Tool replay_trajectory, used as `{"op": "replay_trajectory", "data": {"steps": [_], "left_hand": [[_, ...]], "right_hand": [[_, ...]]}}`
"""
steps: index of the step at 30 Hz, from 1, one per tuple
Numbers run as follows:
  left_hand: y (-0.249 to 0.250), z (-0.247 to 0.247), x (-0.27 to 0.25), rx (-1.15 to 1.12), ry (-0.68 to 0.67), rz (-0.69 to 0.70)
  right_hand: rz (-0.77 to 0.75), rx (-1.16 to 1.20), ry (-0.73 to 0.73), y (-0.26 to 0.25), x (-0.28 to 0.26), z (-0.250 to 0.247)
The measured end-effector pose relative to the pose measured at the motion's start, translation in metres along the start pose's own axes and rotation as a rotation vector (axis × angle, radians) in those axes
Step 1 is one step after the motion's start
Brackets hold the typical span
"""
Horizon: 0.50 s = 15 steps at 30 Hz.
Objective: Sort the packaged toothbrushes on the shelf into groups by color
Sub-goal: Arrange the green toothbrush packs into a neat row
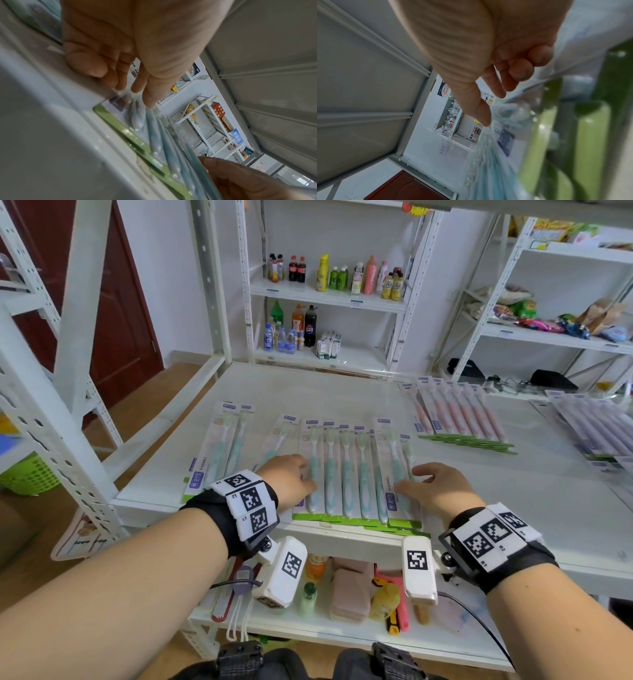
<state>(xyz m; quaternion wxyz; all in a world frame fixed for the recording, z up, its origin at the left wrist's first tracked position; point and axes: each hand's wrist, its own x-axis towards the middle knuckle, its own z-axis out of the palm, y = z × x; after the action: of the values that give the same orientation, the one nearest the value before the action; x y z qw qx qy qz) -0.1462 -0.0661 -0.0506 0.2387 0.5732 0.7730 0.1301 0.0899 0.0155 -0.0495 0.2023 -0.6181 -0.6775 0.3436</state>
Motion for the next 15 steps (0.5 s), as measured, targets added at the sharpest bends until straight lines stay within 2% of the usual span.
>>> {"op": "replay_trajectory", "data": {"steps": [4, 8, 12, 15], "left_hand": [[-0.008, -0.015, -0.006, -0.102, 0.138, -0.021], [-0.031, -0.038, -0.012, -0.143, 0.264, -0.065], [-0.069, -0.055, -0.021, -0.098, 0.310, -0.191], [-0.095, -0.059, -0.028, -0.138, 0.327, -0.275]], "right_hand": [[-0.060, -0.003, 0.041, -0.018, -0.001, -0.006], [-0.157, 0.032, 0.007, -0.056, -0.005, 0.007], [-0.239, 0.027, -0.145, -0.095, -0.013, 0.040], [-0.276, -0.060, -0.283, -0.121, -0.018, 0.070]]}}
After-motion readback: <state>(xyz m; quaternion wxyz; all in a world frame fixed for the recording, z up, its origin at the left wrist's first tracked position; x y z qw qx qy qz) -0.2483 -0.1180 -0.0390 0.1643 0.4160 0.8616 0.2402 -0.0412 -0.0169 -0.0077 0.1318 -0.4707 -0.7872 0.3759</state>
